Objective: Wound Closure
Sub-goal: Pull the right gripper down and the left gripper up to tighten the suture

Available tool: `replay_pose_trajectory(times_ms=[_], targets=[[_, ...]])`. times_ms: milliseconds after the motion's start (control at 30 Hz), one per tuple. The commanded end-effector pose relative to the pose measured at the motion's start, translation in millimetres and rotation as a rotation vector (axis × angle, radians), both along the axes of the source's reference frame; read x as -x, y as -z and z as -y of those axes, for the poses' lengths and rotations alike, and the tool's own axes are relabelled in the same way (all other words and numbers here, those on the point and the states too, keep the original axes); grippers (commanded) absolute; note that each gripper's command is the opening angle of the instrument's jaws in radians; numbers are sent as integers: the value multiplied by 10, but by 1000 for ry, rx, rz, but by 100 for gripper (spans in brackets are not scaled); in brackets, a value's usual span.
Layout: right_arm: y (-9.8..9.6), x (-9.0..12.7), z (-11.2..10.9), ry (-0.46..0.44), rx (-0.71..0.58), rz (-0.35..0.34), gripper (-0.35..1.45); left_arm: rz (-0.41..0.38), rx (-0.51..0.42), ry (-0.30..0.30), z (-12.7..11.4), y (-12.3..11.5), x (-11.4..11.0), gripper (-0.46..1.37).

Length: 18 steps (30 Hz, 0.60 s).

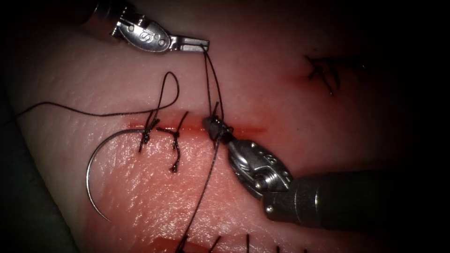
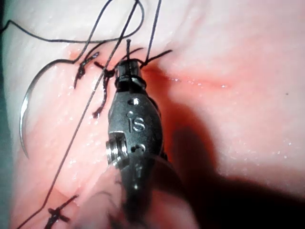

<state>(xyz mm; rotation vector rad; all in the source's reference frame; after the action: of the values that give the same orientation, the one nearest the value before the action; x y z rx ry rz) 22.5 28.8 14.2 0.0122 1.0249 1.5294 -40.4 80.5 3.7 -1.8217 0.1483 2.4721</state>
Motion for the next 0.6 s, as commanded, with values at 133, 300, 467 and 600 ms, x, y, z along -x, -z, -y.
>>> replay_pose_trajectory(times_ms=[133,300,467,600], targets=[[-1,2,14,9,-3,8,-35,5,-3,7,-25,5,1,-35],[3,2,20,13,-1,6,-35,24,-17,24,-49,5,0,-35],[6,1,26,18,1,2,-35,32,-16,40,-67,-1,0,-35],[7,2,31,38,16,12,-35,41,-19,58,-75,-9,-1,-35]])
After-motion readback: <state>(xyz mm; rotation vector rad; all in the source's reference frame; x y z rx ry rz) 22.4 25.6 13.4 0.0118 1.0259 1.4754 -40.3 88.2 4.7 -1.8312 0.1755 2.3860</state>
